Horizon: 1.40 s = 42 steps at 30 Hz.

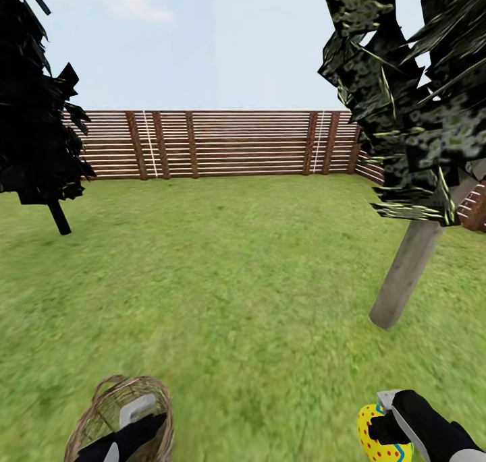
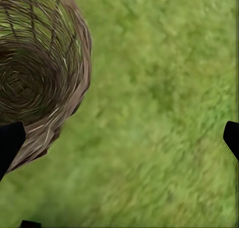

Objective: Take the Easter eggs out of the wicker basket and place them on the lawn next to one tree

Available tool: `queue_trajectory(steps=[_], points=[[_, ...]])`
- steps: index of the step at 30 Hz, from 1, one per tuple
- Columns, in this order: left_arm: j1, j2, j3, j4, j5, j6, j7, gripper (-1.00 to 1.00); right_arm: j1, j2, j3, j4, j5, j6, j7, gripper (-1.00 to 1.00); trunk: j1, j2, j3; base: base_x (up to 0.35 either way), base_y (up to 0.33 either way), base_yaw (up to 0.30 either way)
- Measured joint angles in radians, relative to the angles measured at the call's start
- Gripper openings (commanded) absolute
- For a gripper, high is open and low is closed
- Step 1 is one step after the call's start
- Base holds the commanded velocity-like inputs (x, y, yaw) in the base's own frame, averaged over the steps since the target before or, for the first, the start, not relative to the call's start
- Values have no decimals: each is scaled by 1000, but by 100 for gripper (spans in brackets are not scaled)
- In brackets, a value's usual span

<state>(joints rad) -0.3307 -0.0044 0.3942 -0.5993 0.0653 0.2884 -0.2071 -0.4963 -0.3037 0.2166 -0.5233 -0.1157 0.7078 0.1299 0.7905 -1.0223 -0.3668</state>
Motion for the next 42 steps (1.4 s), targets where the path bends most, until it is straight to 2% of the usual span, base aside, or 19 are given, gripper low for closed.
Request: queue_trajectory(steps=[5, 13, 17, 18, 22, 26, 33, 42], points=[[0, -11, -3, 2, -1, -1, 4, 100, 0, 0, 0, 0, 0, 0, 0, -100, 0, 0, 0, 320, -228, 0], [0, -11, -2, 1, -1, -3, 3, 100, 0, 0, 0, 2, 0, -1, 1, -100, 0, 0, 0, 286, -224, 0], [0, -11, -1, 0, 0, -5, 2, 100, 0, -1, 0, 6, 0, -12, 3, -100, 1, 0, 0, 36, -35, 0], [5, -6, 0, 6, 0, -9, 3, 100, 2, 5, -5, 12, -6, -18, 2, -100, 1, 0, 0, 0, 0, 0], [5, 17, 0, 28, -2, -9, 1, 100, 1, -9, -3, 34, -4, -14, 3, -100, 1, 0, 0, 0, 0, 0], [5, 12, -1, 50, -1, -9, 1, 100, 2, 11, -5, 57, -6, -21, 3, -100, 1, 0, 0, 0, 0, 0], [5, 11, -1, 70, -1, -9, 2, 100, 1, 12, -5, 96, -6, -23, 2, -100, 1, 0, 0, 0, 0, -3], [4, 10, -1, 72, -1, -10, 2, 100, 2, 11, -7, 118, -6, -22, 2, -100, 1, 0, 0, 0, 0, -272]])
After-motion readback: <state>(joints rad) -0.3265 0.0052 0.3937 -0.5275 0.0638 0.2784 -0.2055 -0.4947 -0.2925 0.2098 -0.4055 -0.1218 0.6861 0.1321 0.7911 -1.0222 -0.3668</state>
